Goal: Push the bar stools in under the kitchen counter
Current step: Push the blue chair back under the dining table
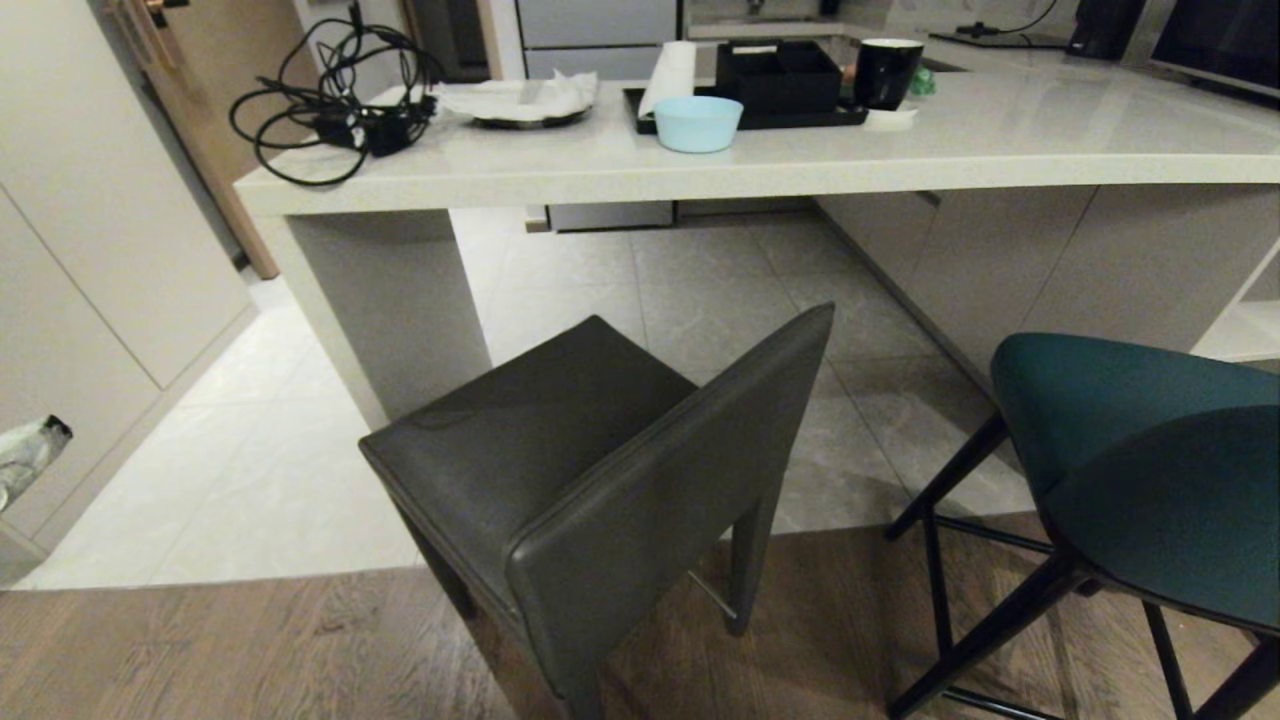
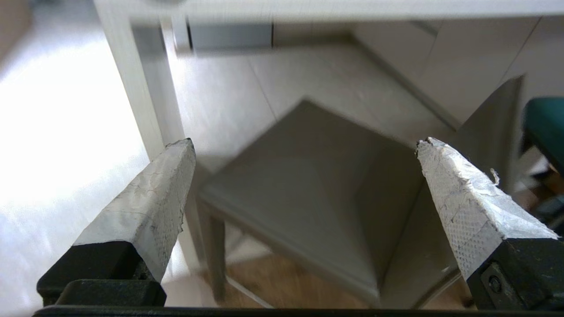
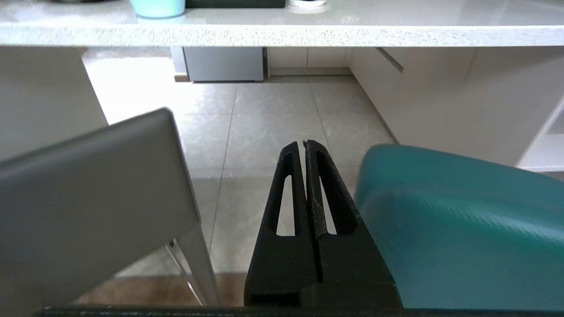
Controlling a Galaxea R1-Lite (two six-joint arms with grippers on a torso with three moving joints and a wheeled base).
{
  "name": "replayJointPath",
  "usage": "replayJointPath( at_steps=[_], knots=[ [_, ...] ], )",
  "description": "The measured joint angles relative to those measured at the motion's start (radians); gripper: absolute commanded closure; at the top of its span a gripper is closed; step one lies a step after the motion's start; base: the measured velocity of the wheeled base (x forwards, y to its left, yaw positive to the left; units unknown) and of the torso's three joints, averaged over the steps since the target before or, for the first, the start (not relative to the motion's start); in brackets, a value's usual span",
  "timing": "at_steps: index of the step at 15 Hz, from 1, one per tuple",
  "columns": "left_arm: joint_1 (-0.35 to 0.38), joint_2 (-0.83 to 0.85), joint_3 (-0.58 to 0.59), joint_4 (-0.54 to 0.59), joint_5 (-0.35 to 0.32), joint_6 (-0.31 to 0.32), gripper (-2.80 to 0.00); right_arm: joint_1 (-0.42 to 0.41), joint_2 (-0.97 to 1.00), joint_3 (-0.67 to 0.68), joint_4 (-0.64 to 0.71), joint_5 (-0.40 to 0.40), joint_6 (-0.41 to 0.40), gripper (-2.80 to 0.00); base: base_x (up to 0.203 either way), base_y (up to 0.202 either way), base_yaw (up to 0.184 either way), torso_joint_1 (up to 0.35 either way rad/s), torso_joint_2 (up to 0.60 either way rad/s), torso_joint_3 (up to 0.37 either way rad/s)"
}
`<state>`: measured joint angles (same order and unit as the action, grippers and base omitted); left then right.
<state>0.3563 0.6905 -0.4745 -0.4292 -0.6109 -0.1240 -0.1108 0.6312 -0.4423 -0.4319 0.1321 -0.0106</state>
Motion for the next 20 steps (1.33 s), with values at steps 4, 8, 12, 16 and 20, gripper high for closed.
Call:
replayJointPath(
  at_steps=[4, 8, 12, 16, 20],
  knots=[
    [0.002, -0.133, -0.094, 0.207, -0.014, 0.001, -2.8, -0.006, -0.124, -0.03, 0.143, 0.006, -0.015, 0.0, 0.0, 0.0, 0.0, 0.0, 0.0, 0.0],
    [-0.006, -0.235, -0.098, 0.288, -0.054, -0.001, 0.0, -0.007, -0.199, -0.034, 0.181, 0.01, -0.023, 0.0, 0.0, 0.0, 0.0, 0.0, 0.0, 0.0],
    [-0.091, -0.271, -0.165, 0.284, -0.159, -0.064, 0.0, -0.009, -0.295, -0.036, 0.304, 0.011, -0.029, 0.0, 0.0, 0.0, 0.0, 0.0, 0.0, 0.0],
    [-0.392, -0.289, -0.199, 0.333, -0.158, -0.073, 0.0, -0.013, -0.341, -0.042, 0.321, 0.008, -0.038, 0.0, 0.0, 0.0, 0.0, 0.0, 0.0, 0.0],
    [-0.454, -0.368, -0.194, 0.413, -0.002, -0.032, 0.0, -0.013, -0.351, -0.025, 0.319, 0.009, -0.042, 0.0, 0.0, 0.0, 0.0, 0.0, 0.0, 0.0]
  ],
)
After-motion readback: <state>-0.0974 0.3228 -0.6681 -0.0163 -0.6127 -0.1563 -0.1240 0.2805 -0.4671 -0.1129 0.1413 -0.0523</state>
